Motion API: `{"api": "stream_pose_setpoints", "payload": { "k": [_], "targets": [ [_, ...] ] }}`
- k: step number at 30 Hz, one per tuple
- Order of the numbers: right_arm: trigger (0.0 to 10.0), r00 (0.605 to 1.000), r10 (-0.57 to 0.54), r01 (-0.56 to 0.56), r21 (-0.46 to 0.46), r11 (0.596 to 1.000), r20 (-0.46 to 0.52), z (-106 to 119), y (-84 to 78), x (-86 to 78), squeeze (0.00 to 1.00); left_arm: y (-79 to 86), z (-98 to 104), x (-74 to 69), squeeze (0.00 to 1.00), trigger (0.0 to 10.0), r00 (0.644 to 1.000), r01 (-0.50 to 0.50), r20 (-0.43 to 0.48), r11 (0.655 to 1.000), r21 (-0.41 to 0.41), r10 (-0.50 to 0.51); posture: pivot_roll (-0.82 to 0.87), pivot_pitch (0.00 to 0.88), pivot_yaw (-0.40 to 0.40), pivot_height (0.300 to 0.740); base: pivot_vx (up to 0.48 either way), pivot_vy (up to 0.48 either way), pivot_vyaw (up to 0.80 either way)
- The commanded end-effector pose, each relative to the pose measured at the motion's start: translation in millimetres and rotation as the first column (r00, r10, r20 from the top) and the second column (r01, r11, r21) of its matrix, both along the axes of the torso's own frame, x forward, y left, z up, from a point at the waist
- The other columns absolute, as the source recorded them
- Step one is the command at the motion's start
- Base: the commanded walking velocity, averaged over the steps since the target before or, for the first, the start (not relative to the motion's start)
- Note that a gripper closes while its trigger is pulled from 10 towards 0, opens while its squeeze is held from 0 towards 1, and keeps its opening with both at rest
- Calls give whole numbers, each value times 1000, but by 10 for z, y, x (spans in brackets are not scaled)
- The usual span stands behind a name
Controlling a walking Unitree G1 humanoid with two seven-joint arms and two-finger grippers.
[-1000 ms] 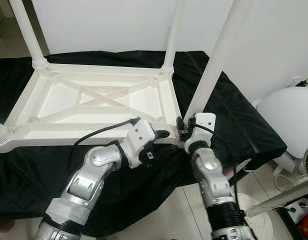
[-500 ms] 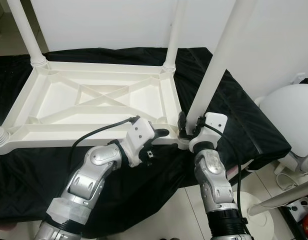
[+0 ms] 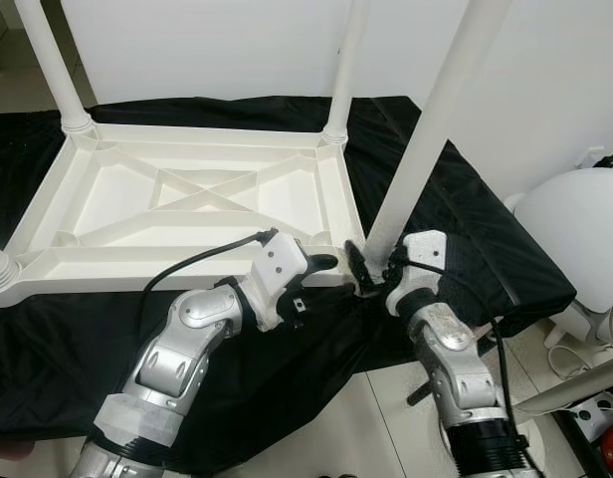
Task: Building children table
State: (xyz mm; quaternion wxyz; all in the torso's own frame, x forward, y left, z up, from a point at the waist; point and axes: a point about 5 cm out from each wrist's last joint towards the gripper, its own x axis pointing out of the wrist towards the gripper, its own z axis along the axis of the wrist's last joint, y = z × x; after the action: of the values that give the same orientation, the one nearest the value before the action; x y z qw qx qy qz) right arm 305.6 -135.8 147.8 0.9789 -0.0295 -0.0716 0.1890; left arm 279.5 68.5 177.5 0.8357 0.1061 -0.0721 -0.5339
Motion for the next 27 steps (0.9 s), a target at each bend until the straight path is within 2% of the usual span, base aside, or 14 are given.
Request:
{"api": "stream_pose_setpoints", "payload": {
  "k": [1, 5, 6, 8, 10, 11, 12, 13, 15, 16, 17, 23, 27],
  "targets": [
    [10000, 1000, 24, -24, -31, 999, 1, -16, -79, 46, 0, 0, 49, 48, 0, 10000, 998, -65, 24, 998, -17, 66, 44, 72, -58, 740, 0, 0, 0],
    [10000, 997, 72, -73, -55, 996, -19, -27, -145, 93, 0, -4, 65, 55, 0, 10000, 997, -65, 26, 998, -22, 66, 45, 70, -58, 740, 0, 0, 0],
    [10000, 993, 112, -113, -101, 988, -23, -30, -188, 128, 0, 1, 66, 54, 0, 10000, 998, -64, 27, 998, -21, 64, 44, 68, -55, 740, 0, 0, 0],
    [10000, 993, 112, -113, -101, 988, -23, -30, -188, 128, 0, 1, 66, 54, 0, 10000, 998, -64, 27, 998, -21, 64, 44, 68, -55, 740, 0, 0, 0],
    [10000, 981, 182, -189, -131, 973, -67, -57, -242, 193, 0, 23, 57, 57, 0, 10000, 997, -66, 28, 998, -14, 66, 47, 65, -50, 740, 0, 0, 0],
    [9529, 975, 205, -215, -140, 967, -81, -62, -259, 217, 0, 29, 59, 60, 0, 10000, 997, -67, 29, 998, -13, 67, 47, 65, -50, 740, 0, 0, 0],
    [9529, 972, 218, -229, -146, 962, -89, -63, -270, 231, 0, 32, 60, 62, 0, 10000, 997, -67, 29, 998, -12, 67, 47, 65, -50, 740, 0, 0, 0],
    [4235, 964, 247, -260, -156, 953, -99, -69, -263, 249, 0, 32, 68, 63, 0, 10000, 997, -68, 30, 998, -15, 69, 54, 66, -50, 740, 0, 0, 0],
    [4235, 964, 247, -260, -156, 953, -99, -69, -263, 249, 0, 32, 68, 63, 0, 10000, 997, -68, 30, 998, -15, 69, 54, 66, -50, 740, 0, 0, 0],
    [3216, 957, 270, -285, -167, 944, -108, -75, -255, 262, 0, 32, 73, 63, 0, 10000, 997, -69, 31, 997, -16, 70, 58, 68, -50, 740, 0, 0, 0],
    [0, 949, 293, -310, -174, 935, -117, -82, -245, 278, 0, 31, 75, 62, 0, 10000, 997, -71, 32, 997, -17, 71, 63, 65, -53, 740, 0, 0, 0],
    [0, 923, 362, -379, -147, 913, -129, -74, -198, 339, 0, 53, 83, 72, 0, 10000, 996, -84, 36, 996, -13, 84, 78, 73, -65, 740, 0, 0, 0],
    [0, 923, 361, -379, -151, 913, -133, -87, -200, 346, 0, 81, 91, 83, 0, 10000, 994, -99, 39, 995, -13, 99, 82, 74, -69, 740, 0, 0, 0]
  ]
}}
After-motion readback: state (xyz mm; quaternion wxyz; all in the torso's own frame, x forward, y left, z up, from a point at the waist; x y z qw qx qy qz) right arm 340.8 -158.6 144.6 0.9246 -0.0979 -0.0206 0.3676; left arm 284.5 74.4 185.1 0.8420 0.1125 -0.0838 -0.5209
